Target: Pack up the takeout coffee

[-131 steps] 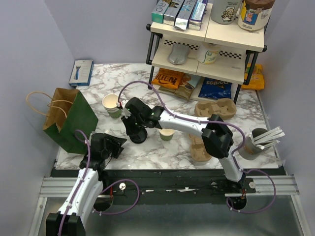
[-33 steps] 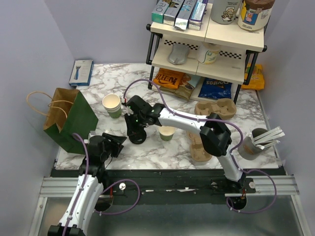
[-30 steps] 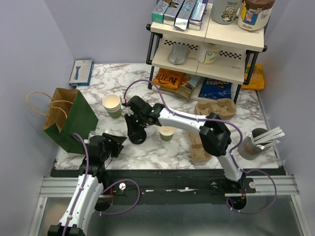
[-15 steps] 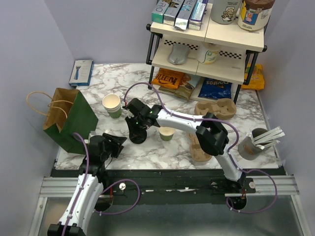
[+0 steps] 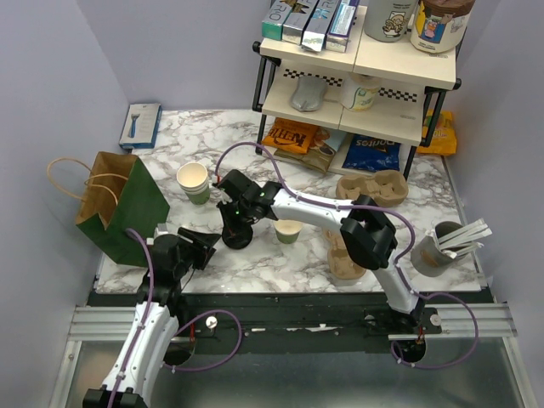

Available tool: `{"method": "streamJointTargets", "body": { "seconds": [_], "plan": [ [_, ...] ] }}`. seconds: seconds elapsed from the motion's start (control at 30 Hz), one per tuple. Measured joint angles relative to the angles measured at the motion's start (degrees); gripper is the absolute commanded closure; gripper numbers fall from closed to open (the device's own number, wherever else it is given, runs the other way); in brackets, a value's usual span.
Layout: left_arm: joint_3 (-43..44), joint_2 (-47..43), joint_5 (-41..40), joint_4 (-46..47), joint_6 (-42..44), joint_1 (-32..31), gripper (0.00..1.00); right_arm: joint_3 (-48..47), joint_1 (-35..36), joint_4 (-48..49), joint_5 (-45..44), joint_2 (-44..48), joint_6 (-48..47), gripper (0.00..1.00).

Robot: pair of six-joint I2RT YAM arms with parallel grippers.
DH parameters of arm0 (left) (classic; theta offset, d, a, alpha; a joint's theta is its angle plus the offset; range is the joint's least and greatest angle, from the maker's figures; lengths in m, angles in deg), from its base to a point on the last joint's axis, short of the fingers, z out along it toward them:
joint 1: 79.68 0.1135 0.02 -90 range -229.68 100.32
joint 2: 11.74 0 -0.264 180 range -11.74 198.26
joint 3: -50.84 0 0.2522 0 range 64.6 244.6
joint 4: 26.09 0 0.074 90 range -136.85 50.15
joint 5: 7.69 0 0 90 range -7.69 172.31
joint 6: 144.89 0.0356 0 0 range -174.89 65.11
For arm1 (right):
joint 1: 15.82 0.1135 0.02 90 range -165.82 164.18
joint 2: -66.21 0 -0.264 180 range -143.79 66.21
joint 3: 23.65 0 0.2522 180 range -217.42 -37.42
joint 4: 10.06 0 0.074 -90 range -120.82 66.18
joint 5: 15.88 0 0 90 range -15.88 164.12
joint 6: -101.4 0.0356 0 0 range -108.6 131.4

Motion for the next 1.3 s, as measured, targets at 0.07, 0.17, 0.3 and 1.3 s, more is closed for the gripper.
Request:
{"method": "streamJointTargets", "body": {
  "seconds": [0.07,0.17,0.3,1.3],
  "plan": [
    [-0.5,-1.2,0.3,0.4,-0.3,0.0,0.35,0.3,0.0,0.1,0.2,0.5,0.1,0.99],
    [-0.9,-1.8,0.3,0.8,-0.7,0.0,0.35,0.7,0.0,0.3,0.8,1.1,0.2,0.99],
    [-0.9,-2.0,0.3,1.0,-1.1,0.0,0.35,1.5,0.0,1.4,1.6,1.9,0.2,0.99],
    [-0.9,7.1,1.9,1.9,3.5,0.0,0.39,9.6,-0.1,13.0,9.2,7.9,-1.6,0.99]
  ]
}}
